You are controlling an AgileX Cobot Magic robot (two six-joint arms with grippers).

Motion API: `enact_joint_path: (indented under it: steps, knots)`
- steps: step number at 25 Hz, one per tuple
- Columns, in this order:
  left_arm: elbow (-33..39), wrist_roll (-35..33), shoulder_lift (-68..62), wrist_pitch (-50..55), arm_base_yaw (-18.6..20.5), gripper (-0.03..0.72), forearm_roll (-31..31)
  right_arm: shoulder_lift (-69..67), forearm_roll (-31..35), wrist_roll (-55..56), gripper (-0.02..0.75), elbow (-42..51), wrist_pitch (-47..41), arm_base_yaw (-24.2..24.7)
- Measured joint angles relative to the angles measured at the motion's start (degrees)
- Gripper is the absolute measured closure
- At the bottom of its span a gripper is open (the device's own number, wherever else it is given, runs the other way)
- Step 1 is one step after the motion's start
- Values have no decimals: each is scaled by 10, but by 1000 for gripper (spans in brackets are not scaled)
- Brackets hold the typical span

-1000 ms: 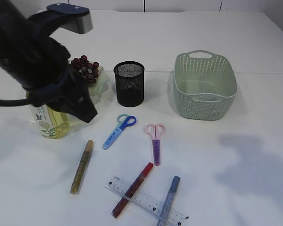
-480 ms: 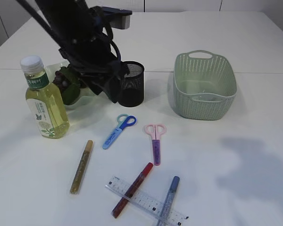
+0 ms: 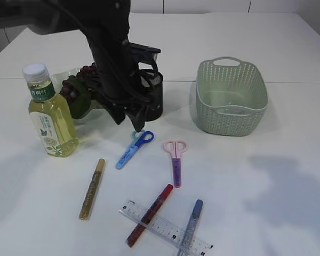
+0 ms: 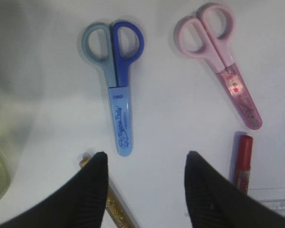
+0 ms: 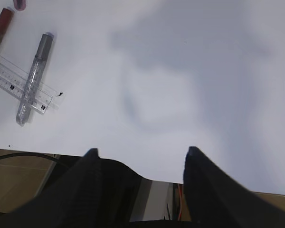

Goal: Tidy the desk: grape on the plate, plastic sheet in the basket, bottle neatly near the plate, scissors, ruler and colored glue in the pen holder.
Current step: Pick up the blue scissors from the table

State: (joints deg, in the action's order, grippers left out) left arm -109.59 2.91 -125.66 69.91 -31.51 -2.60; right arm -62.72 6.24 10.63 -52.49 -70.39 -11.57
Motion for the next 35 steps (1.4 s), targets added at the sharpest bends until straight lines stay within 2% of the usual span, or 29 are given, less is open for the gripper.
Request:
enact_joint_path:
  steps: [8, 17, 35]
  knots:
    - [-19, 9, -56, 0, 0, 307, 11, 0, 0, -7, 300, 0, 0, 0]
    - [-79, 10, -109, 0, 0, 307, 16, 0, 0, -8, 300, 0, 0, 0]
    - [-81, 10, -139, 0, 4, 307, 29, 0, 1, -10, 300, 0, -1, 0]
